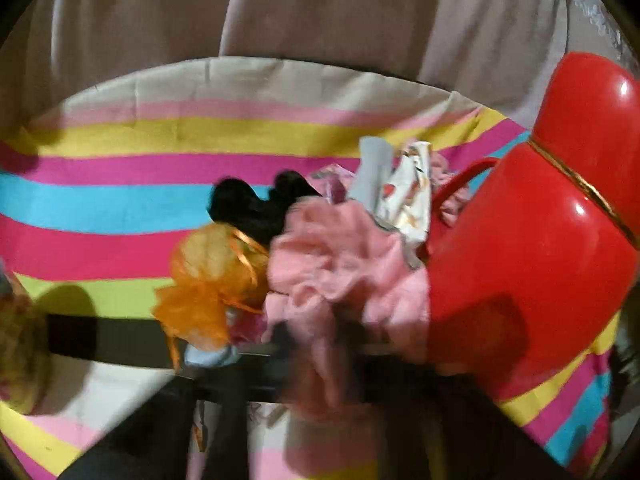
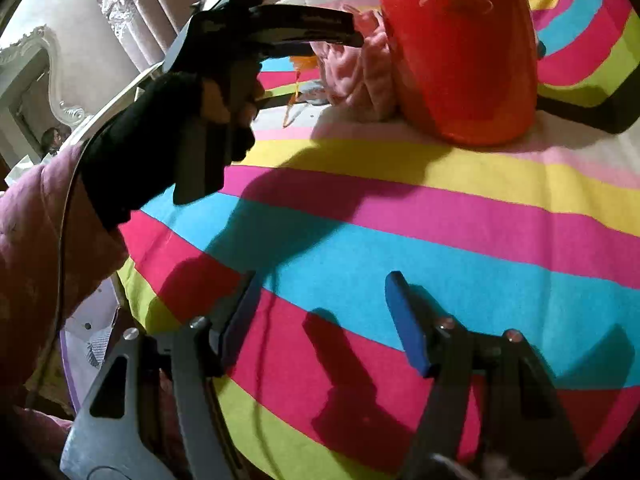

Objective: Organize soft objects
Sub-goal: 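Grasp the pink fleece item with the left tool and lift it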

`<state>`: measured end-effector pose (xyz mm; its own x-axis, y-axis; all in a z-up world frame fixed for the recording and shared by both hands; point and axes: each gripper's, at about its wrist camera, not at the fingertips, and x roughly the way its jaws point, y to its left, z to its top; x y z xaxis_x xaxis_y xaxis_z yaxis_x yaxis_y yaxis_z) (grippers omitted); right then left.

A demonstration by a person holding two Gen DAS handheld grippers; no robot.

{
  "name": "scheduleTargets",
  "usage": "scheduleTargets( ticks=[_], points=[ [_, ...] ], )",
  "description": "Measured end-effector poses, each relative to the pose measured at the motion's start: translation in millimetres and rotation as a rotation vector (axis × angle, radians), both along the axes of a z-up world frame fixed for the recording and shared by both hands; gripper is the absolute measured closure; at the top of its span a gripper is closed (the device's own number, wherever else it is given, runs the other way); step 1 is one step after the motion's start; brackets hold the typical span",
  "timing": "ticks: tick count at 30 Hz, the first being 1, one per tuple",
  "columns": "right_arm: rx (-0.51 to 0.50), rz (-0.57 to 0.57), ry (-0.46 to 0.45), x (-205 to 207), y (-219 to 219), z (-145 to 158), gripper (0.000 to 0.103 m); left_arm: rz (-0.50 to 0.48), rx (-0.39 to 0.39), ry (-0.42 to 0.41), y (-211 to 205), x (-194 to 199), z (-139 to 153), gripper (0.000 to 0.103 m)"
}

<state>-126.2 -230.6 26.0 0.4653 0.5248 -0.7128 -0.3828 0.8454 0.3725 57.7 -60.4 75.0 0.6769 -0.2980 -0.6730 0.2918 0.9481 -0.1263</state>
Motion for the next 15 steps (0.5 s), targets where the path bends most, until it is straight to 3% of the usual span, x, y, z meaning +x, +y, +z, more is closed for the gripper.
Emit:
scheduleTargets(
  ticks=[3, 7, 10, 13, 14, 15],
  points=[
    [-0.001, -0.009, -0.002, 0, -2, 1, 0.034, -0.008, -0.045, -0.080, 9, -38, 11, 0.097],
    [0.009, -0.025, -0.005, 0, -7, 2, 0.034, 0.073, -0.085, -0.156, 43, -107, 29, 0.097],
    [0.015, -0.027, 0.001, -1, -4, 0, 0.032, 0.183, -0.075, -0.171, 83, -156, 35, 0.097],
    [0.002, -0.003, 0.000, -3, 5, 0, 0.030, 0.268, -0.058, -0.146, 117, -180, 33, 0.094],
    [-0.002, 0.002, -0.001, -3, 7, 1, 0.030, 0.276, -0.058, -0.121, 125, -179, 29, 0.088],
    [-0.012, 0.008, -0.008, -3, 12, 2, 0.030, 0.290, -0.052, -0.084, 133, -177, 24, 0.073]
  ],
)
